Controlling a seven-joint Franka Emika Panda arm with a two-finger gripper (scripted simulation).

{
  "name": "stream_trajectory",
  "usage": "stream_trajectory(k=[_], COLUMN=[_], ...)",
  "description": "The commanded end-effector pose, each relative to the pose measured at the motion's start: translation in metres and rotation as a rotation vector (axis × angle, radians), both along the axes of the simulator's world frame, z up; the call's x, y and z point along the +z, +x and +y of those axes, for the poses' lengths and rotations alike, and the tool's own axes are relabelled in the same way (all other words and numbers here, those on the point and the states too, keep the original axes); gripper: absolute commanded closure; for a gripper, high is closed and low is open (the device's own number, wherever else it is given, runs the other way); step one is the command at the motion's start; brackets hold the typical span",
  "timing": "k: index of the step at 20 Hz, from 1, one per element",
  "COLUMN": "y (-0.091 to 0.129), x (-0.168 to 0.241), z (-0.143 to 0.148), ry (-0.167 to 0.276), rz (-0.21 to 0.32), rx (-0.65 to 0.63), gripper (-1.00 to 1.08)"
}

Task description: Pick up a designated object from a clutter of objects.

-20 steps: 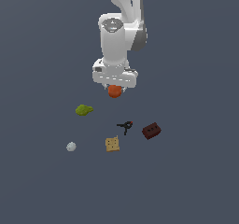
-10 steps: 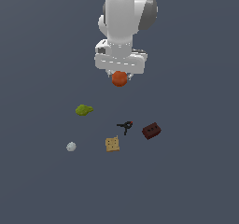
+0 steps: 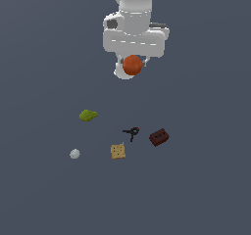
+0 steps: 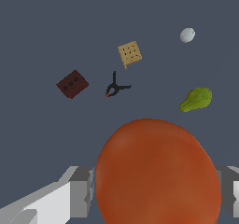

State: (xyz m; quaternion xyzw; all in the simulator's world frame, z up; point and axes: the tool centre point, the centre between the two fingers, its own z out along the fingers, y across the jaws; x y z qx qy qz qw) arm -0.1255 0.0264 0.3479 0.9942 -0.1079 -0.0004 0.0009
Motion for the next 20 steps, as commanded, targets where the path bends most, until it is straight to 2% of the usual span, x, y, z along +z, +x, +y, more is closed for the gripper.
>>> stream_trajectory(k=[1, 10, 20], y=[0.002, 0.009, 0.011], x=[0.02, 0.066, 0.073], z=[0.006, 0.019, 0.021], ry=[0.001, 0.001, 0.002], rz=[-0.001, -0.001, -0.001], rx=[0.0, 0.0, 0.0], gripper=[1.08, 1.08, 1.08])
